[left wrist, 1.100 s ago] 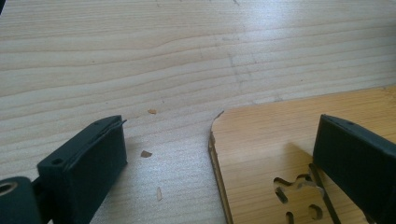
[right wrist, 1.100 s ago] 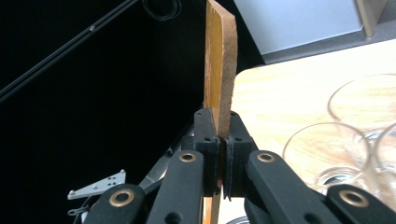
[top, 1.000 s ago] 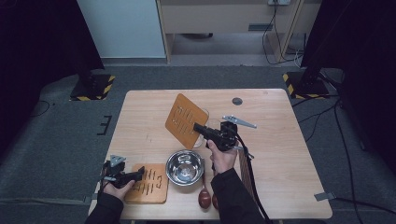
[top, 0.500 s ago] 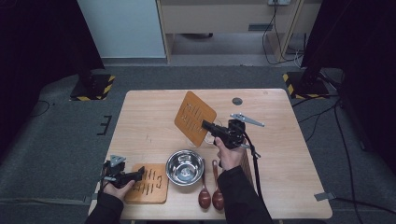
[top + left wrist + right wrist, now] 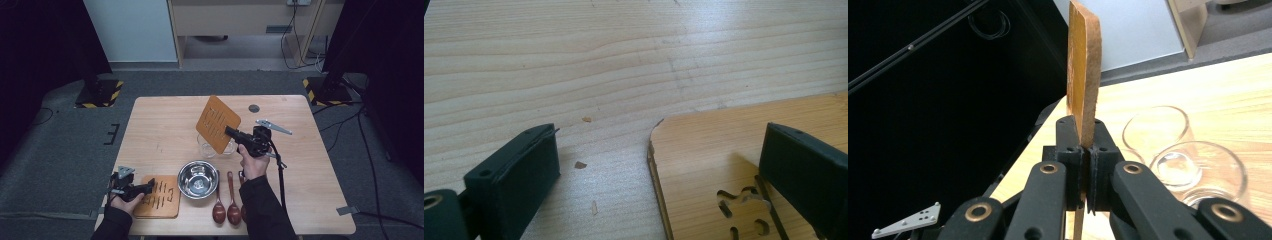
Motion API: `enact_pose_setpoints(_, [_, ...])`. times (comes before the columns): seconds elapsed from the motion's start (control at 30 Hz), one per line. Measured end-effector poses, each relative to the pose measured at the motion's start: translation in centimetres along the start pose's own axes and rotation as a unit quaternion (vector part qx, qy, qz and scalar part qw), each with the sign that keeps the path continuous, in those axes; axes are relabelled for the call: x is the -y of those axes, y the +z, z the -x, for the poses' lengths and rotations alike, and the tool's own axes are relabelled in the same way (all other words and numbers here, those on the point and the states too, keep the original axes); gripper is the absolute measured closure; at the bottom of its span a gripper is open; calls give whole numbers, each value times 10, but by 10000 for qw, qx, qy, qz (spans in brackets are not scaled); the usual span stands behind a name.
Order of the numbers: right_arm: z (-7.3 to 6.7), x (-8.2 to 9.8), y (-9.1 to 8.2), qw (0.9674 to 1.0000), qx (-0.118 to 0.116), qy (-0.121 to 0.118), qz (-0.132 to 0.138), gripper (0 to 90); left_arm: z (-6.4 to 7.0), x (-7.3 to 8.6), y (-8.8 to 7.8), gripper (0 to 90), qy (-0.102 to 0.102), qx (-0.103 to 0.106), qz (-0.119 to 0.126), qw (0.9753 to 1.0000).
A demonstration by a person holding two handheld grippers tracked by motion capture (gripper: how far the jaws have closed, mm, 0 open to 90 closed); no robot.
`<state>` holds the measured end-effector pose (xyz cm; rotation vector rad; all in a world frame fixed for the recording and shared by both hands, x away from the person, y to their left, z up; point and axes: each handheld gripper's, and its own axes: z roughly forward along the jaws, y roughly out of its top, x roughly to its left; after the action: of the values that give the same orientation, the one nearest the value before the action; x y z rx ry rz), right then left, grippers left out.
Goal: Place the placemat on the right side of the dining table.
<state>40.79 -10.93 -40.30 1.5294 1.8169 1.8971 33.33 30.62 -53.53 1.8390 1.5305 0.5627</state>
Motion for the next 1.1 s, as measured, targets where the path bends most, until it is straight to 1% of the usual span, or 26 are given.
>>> enact_pose_setpoints(0.1, [2, -2, -2, 10000, 42, 13, 22, 871, 0, 0, 0, 17, 0, 0, 1, 10000])
enact_pose_setpoints(0.17, [5, -3, -4, 10000, 80, -23, 53, 871, 0, 0, 0, 17, -2, 0, 1, 10000])
enact_pose_setpoints(0.33, [12, -8, -11, 9998, 173, 4, 123, 871, 0, 0, 0, 17, 5, -1, -4, 10000])
enact_pose_setpoints(0.63, [24, -11, -22, 9993, 351, 0, 154, 871, 0, 0, 0, 17, 3, -1, -2, 10000])
enact_pose_setpoints(0.67, [28, -13, -25, 9990, 421, -16, 168, 871, 0, 0, 0, 17, 5, -1, -3, 10000])
enact_pose_setpoints(0.7, [28, -13, -25, 9990, 421, -16, 168, 871, 0, 0, 0, 17, 4, -1, -3, 10000])
enact_pose_setpoints(0.83, [36, -16, -32, 9984, 519, 5, 221, 871, 0, 0, 0, 17, 5, -2, -3, 10000])
enact_pose_setpoints(1.1, [51, -21, -47, 9967, 755, 61, 300, 871, 0, 0, 0, 17, 6, -2, -4, 10000])
